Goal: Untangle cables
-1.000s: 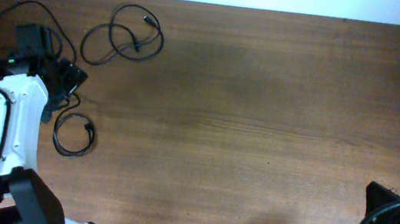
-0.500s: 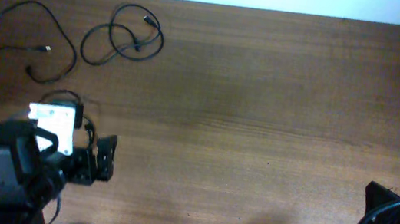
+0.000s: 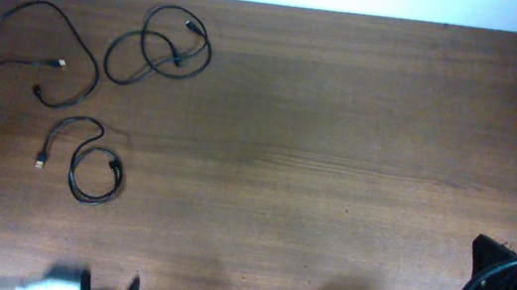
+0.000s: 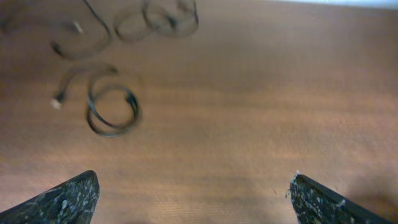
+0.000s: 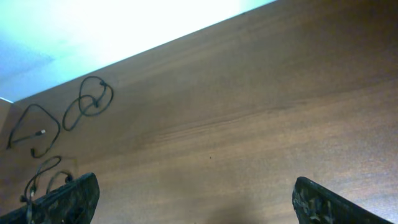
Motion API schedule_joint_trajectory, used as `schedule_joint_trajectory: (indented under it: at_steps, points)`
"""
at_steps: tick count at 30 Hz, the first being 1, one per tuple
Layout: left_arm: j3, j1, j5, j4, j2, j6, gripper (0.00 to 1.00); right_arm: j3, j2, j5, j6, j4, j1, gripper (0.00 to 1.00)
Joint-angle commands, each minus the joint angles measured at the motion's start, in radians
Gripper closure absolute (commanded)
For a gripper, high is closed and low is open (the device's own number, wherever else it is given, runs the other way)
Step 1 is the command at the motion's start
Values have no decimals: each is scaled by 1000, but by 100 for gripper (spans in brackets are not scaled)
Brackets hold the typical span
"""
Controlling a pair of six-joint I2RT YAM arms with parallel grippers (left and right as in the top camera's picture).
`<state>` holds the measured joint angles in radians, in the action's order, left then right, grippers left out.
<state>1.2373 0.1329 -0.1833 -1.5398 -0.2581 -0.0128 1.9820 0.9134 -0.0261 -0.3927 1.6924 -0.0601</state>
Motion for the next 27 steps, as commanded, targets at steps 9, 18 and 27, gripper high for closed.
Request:
schedule_joint_trajectory:
  at_steps: [9,18,27]
  points:
    - [28,-165,-15,113,248,-18,1,4,-2,5,-7,6,-5,1]
    - [-802,-161,147,1127,246,-19,1,4,-2,5,-7,6,-5,2]
    - [-1227,-161,165,1456,237,-18,1,4,-2,5,-7,6,-5,1]
